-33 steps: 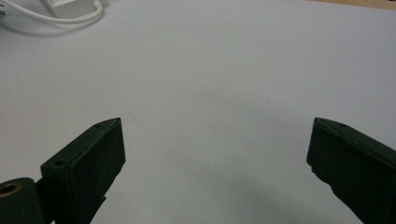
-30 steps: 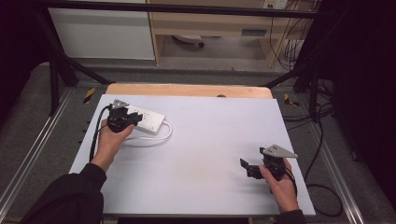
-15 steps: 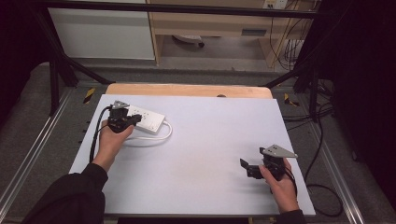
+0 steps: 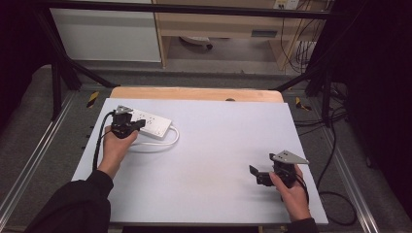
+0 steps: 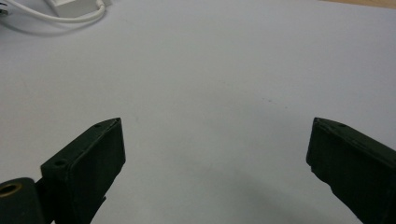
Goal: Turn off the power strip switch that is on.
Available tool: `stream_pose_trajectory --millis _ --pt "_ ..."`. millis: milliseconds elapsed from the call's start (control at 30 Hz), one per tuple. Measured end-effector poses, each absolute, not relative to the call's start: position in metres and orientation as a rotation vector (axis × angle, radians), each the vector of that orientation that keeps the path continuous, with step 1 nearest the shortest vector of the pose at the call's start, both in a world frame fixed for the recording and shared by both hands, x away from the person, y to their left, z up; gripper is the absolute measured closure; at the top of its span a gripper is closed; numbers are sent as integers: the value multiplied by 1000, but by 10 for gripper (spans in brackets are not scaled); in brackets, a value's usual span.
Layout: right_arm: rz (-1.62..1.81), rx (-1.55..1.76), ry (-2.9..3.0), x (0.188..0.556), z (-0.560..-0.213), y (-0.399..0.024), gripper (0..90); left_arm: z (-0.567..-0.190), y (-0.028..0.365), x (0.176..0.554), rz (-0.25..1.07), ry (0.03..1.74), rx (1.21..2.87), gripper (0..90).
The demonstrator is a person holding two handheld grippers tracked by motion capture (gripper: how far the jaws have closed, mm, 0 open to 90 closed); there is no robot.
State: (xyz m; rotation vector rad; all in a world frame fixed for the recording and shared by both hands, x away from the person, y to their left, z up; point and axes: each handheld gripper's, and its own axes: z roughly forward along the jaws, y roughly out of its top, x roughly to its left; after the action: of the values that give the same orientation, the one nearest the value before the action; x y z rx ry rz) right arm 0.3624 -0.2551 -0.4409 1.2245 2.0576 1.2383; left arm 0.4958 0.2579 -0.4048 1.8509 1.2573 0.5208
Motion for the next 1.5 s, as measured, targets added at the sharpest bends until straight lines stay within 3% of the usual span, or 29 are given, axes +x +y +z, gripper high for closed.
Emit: stream_pose_trajectory --millis 1500 --pt "1238 1222 2067 363 -441 -255 48 -420 260 515 531 1344 1876 900"
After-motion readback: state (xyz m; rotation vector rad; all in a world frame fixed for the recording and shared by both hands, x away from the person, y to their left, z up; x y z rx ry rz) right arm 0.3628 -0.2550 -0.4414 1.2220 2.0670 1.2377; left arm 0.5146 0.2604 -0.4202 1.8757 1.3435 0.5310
